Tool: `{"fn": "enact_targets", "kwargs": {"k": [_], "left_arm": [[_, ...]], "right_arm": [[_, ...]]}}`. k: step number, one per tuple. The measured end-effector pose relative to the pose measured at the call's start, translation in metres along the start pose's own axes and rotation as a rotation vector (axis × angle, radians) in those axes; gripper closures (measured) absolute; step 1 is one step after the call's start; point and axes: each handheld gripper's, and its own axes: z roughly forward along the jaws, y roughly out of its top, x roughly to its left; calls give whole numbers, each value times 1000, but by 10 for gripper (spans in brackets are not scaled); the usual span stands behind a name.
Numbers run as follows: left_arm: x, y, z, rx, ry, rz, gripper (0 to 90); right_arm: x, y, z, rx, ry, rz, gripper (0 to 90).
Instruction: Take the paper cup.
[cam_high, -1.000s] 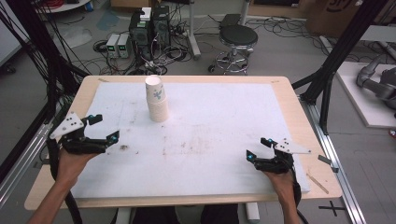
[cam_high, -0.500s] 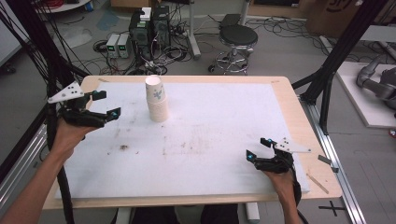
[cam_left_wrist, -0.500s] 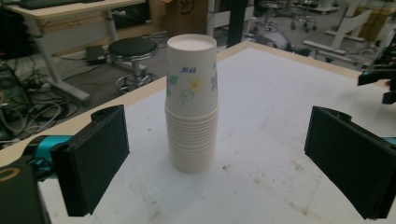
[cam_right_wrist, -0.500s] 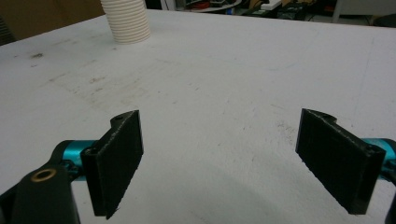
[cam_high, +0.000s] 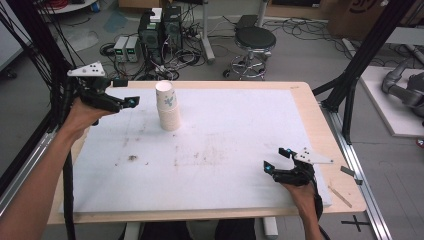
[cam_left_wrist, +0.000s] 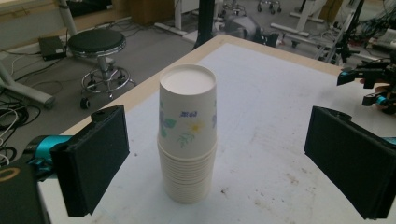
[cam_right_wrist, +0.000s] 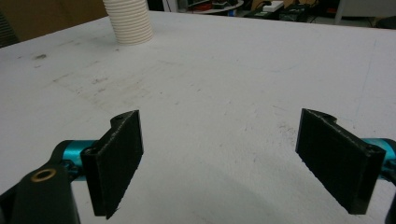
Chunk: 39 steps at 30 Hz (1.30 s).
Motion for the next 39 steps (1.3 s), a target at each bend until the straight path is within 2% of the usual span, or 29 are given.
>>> {"fn": "enact_targets", "kwargs": {"k": [2, 17, 25, 33, 37, 39], "left_arm": [[4, 8, 3, 6, -16, 4, 64], [22, 46, 55, 183, -85, 20, 64], [27, 62, 75, 294, -60, 30, 65], [21, 67, 98, 401, -26, 34, 102], [19, 67, 107, 421, -24, 42, 129], [18, 66, 112, 443, -2, 28, 129]], "right_arm": [[0, 0, 0, 1, 0, -1, 149], [1, 0, 0, 5, 0, -2, 149], [2, 0, 0, -4, -5, -13, 149], [2, 0, 0, -6, -7, -22, 149], [3, 0, 0, -2, -7, -16, 149], [2, 0, 0, -6, -6, -17, 149]]}}
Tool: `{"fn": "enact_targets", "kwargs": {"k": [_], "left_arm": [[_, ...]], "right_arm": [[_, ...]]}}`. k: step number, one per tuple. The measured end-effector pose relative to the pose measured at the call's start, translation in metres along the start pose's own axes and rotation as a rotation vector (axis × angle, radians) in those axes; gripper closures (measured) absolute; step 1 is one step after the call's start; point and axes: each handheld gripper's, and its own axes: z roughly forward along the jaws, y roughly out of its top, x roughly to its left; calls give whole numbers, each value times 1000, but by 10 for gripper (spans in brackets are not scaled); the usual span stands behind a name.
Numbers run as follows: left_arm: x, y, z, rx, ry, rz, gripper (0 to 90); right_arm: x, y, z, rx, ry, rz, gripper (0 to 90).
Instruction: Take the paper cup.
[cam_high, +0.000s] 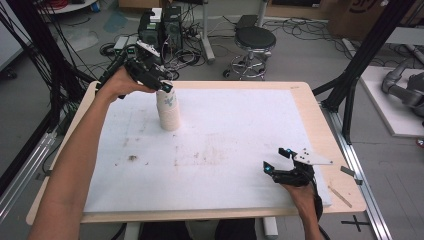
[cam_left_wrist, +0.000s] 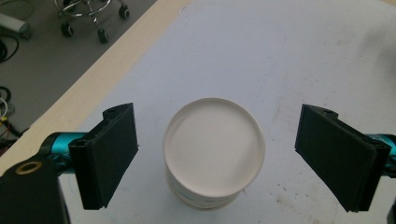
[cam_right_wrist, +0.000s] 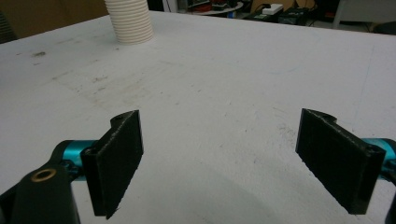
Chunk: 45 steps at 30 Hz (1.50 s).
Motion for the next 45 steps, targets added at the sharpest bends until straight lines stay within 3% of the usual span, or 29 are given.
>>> {"fn": "enact_targets", "kwargs": {"k": [9, 15, 27, 45], "left_arm": [[0, 0, 9, 51, 23, -6, 136], [0, -1, 12, 75, 34, -10, 187], [-2, 0, 11, 75, 13, 4, 343], [-3, 1, 6, 64, 24, -1, 353]], "right_arm": [[0, 0, 0, 2, 5, 6, 148], [-1, 0, 0, 2, 6, 3, 148], [-1, 0, 1, 7, 4, 2, 149], [-1, 0, 1, 10, 4, 2, 149]]}}
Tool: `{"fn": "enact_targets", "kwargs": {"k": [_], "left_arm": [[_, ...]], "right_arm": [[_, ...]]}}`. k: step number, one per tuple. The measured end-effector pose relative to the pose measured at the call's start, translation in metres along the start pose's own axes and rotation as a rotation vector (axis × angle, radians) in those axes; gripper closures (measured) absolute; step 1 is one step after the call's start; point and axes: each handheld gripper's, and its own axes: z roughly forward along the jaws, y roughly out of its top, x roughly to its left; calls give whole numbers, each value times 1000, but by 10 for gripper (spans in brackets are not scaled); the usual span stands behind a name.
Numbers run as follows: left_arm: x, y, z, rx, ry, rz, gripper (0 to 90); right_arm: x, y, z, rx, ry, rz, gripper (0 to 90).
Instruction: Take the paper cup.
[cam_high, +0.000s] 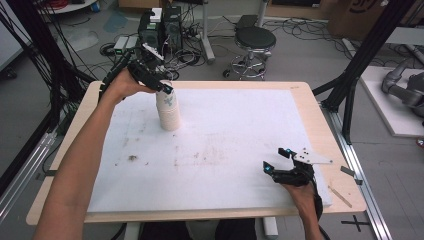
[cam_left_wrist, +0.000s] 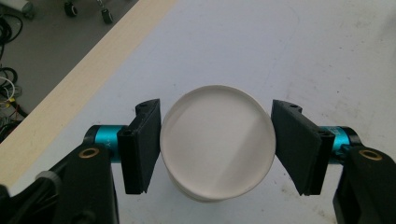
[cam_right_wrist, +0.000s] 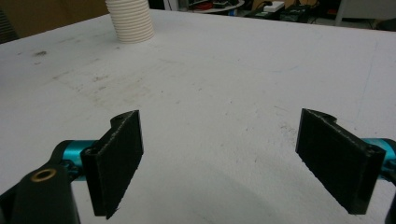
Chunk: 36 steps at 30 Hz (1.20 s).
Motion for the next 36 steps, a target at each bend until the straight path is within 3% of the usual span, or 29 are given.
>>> {"fn": "enact_targets", "kwargs": {"k": [14, 21, 30, 36], "left_arm": [[-1, 4, -13, -42, 10, -12, 357], [-3, 18, -42, -116, 31, -10, 362], [-12, 45, -88, -159, 76, 29, 369], [-20, 45, -100, -198, 69, 28, 371]], "right_arm": [[1, 0, 1, 3, 2, 3, 149], [1, 0, 1, 6, 1, 1, 149], [1, 0, 1, 3, 3, 2, 149], [0, 0, 1, 4, 5, 2, 149]]}}
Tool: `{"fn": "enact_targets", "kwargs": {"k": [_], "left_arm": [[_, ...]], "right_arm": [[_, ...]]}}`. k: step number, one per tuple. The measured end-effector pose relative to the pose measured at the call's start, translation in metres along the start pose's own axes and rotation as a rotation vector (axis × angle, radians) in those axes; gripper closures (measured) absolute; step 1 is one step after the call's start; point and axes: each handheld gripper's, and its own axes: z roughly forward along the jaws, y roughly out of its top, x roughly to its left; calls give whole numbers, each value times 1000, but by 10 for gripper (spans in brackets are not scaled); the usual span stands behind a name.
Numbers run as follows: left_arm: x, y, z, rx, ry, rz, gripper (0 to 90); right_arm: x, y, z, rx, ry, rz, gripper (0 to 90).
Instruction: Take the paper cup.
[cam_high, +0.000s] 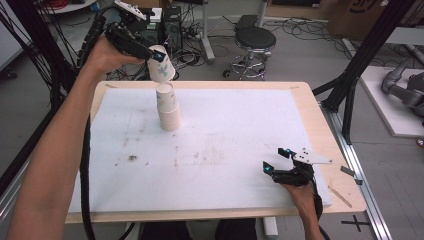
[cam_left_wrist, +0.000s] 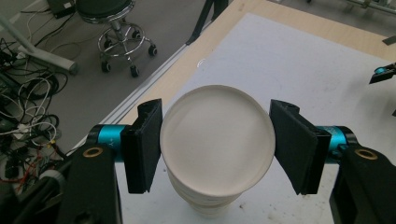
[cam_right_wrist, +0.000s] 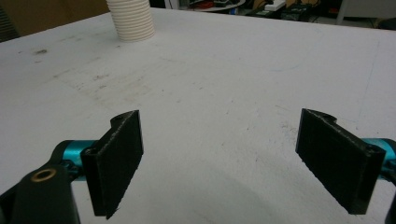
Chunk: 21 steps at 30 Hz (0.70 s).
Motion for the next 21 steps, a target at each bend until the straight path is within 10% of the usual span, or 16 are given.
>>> {"fn": "enact_targets", "kwargs": {"k": [21], "left_arm": [[-95, -94, 4, -360, -185, 40, 370]], "right_arm": [[-1, 0, 0, 0, 3, 1, 149]]}}
